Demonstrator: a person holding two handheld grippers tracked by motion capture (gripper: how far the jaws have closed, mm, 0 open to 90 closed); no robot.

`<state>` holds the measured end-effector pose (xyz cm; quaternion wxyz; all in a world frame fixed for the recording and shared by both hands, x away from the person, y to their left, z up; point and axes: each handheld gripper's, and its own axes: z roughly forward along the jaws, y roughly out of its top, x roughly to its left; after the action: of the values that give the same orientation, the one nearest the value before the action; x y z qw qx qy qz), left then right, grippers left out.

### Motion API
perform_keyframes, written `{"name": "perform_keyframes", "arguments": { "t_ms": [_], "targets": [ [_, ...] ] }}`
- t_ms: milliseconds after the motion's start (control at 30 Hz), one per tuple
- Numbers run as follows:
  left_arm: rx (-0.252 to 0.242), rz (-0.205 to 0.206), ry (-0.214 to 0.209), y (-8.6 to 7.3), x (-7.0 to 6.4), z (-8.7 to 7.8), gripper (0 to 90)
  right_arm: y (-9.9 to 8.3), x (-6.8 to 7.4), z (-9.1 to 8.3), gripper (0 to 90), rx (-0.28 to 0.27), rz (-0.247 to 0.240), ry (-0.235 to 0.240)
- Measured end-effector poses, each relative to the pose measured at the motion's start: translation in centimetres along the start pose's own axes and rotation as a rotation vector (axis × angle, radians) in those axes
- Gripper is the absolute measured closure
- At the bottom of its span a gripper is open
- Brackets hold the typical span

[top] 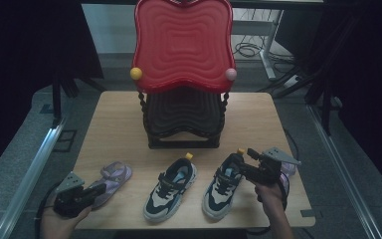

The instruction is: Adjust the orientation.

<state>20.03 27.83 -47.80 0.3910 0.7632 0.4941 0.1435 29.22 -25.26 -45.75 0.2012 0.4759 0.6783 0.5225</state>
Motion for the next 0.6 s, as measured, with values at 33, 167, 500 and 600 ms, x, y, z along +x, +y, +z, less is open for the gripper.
{"name": "perform_keyframes", "arguments": {
  "t_ms": [33, 167, 500, 600],
  "targets": [
    [0.006, 0.003, 0.001, -0.1, -0.1, 0.0, 89.8, 0.1, 0.0, -0.1, 30.7, -0.001, 0.003, 0.000],
    [0.027, -0.001, 0.017, -1.0, -0.2, 0.3, 89.8, 0.4, 0.3, -0.1, 30.7, -0.009, 0.000, -0.003],
    [0.089, -0.013, 0.012, -2.5, 0.5, 0.9, 89.8, 0.3, 0.5, 0.4, 30.7, 0.009, -0.017, -0.019],
    [0.102, -0.004, 0.006, -2.6, 0.4, 1.1, 89.8, 0.3, 0.6, 0.3, 30.6, 0.008, -0.018, -0.023]
  ]
}}
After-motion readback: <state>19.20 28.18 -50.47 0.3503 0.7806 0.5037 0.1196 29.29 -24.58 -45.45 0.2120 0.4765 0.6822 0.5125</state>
